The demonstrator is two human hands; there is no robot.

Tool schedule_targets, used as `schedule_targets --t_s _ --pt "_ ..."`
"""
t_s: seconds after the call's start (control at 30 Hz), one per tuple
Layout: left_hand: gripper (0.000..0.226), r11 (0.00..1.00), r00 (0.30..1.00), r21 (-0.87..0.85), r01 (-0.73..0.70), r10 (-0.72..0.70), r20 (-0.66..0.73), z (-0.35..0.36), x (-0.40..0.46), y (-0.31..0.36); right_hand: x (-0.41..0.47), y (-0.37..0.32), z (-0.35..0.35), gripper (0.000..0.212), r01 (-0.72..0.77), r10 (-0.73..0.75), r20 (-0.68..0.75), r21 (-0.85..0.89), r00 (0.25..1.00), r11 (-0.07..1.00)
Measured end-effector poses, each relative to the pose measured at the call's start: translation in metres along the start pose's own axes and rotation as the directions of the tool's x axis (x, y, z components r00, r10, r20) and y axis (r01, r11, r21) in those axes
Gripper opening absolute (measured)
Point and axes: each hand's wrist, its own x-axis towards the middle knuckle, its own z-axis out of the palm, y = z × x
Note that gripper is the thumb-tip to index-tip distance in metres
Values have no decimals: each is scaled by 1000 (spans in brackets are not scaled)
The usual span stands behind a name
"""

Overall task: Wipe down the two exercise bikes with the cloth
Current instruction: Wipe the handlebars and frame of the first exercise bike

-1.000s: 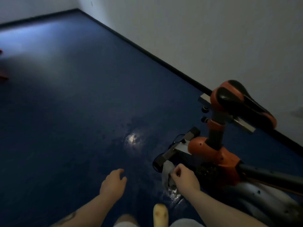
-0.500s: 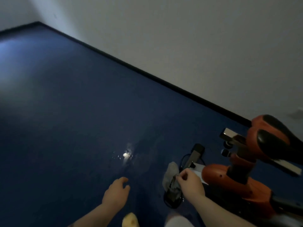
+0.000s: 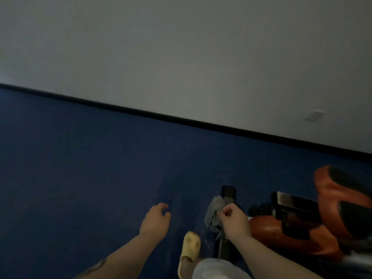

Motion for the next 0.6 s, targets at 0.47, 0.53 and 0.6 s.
schedule_targets --t_s 0.47,0.53,0.6 --pt "41 957 956 149 -249 219 194 -75 235 152 179 -134 -40 17 -92 123 -241 136 963 986" --pt "42 926 931 188 -327 282 231 -87 271 183 198 -146 -47 17 -125 196 -315 231 929 965" --pt "41 886 900 221 -408 350 260 -97 309 220 214 -155 -52 18 -138 264 -394 319 880 938"
